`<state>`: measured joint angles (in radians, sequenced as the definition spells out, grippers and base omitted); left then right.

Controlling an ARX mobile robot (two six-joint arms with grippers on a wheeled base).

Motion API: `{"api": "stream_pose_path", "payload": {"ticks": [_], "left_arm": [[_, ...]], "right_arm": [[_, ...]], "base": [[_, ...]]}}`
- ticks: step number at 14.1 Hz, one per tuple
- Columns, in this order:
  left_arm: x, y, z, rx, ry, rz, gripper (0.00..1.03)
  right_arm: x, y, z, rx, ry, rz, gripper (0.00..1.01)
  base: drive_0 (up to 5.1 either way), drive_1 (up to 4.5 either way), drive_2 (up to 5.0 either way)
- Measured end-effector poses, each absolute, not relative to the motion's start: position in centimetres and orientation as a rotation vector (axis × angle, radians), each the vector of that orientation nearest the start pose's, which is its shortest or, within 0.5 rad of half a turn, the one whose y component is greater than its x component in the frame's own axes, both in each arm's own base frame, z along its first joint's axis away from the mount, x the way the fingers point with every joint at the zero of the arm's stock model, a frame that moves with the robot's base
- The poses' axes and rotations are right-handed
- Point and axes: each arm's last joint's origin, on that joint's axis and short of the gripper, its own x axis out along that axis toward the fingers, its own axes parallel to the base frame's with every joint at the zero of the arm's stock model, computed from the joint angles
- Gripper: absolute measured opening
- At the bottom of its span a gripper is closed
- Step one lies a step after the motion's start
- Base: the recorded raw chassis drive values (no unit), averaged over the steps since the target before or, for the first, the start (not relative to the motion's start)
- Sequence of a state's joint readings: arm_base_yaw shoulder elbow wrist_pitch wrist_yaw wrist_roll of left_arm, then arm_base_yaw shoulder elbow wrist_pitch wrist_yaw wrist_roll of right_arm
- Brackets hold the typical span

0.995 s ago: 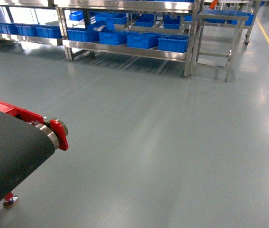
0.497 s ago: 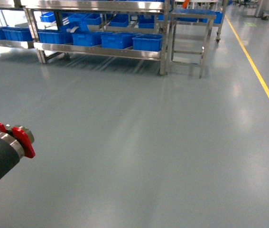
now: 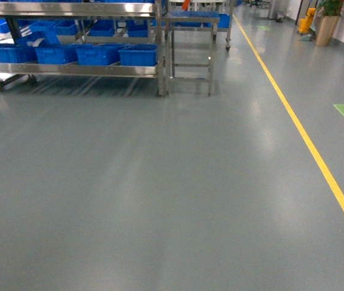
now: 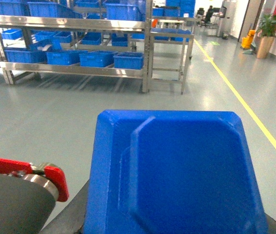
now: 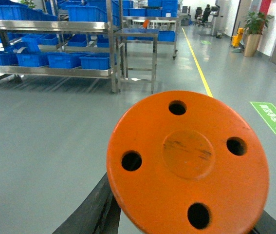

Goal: Sort blue parts and orange caps into right shelf containers

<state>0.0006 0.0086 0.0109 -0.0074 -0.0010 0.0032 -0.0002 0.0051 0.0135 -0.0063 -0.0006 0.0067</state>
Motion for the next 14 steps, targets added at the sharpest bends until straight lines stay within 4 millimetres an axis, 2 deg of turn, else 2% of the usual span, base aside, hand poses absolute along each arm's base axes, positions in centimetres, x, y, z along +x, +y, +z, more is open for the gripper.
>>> {"api": "stream_pose_path", "payload": {"ticks": [14], "left_arm": [[9.76, 0.01, 16.58, 0.003, 0.005, 0.001, 0.43]], "right_arm": [[9.72, 0.00, 16.72, 0.007, -0.003, 0.000, 0.42]], "base": [[-1.6, -1.59, -1.6]]}}
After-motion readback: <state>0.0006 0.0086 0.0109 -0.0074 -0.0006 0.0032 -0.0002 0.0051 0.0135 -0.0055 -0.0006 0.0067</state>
